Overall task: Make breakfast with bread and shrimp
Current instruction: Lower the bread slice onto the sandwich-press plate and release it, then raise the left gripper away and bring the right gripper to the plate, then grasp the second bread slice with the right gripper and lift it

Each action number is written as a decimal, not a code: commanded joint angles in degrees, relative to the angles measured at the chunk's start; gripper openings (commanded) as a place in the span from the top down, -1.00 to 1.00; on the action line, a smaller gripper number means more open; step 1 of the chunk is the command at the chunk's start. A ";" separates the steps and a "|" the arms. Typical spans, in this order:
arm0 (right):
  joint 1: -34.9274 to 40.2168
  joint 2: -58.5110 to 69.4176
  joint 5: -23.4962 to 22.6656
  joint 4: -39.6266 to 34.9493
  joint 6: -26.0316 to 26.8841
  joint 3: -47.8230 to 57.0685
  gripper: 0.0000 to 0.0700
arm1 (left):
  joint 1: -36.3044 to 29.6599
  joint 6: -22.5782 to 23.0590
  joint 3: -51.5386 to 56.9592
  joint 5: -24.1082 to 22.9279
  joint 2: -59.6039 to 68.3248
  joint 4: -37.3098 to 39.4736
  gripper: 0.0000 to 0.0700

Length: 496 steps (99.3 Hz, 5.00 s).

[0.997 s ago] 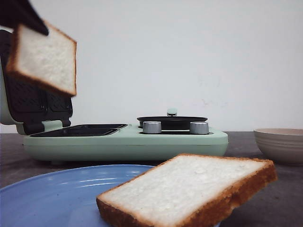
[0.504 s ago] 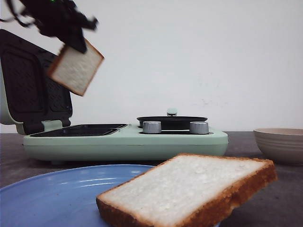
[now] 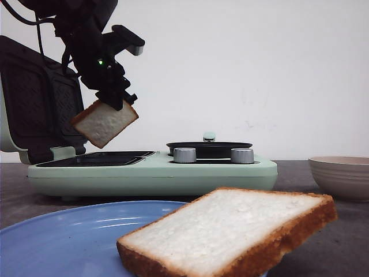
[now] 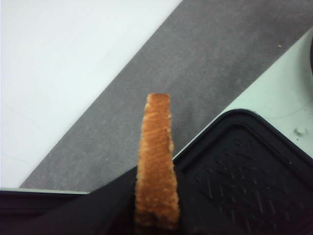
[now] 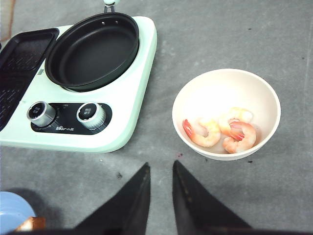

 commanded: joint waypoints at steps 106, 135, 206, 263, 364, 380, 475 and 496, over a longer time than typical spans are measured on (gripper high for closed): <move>0.13 0.22 -0.20 -0.83 -0.68 0.79 0.77 | -2.01 0.81 1.49 -1.18 4.26 -3.82 0.07; 0.13 0.22 -0.22 -0.83 -0.68 0.79 0.77 | -2.27 -3.48 1.49 2.38 4.26 -3.82 0.07; 0.13 0.22 -0.17 -0.79 -0.68 0.79 0.77 | -2.51 -5.86 1.51 6.27 4.26 -3.65 0.07; 0.13 0.22 0.26 -0.76 -0.70 0.79 0.77 | -3.45 -13.75 5.44 7.30 2.12 -4.48 0.10; 2.29 0.61 -18.82 1.36 11.50 -8.37 0.38 | 0.81 -40.94 -16.81 18.53 -46.23 -12.68 0.10; 5.64 1.25 -24.30 8.50 20.13 -14.53 0.38 | -0.46 -41.90 -25.51 18.82 -53.90 -12.66 0.10; 22.36 23.78 -26.60 32.04 28.72 -20.92 1.00 | -1.75 -41.81 -29.68 18.80 -60.87 -14.38 0.10; 22.36 23.54 -30.47 38.47 28.76 -20.68 1.00 | -1.75 -41.83 -29.68 18.80 -60.87 -14.36 0.10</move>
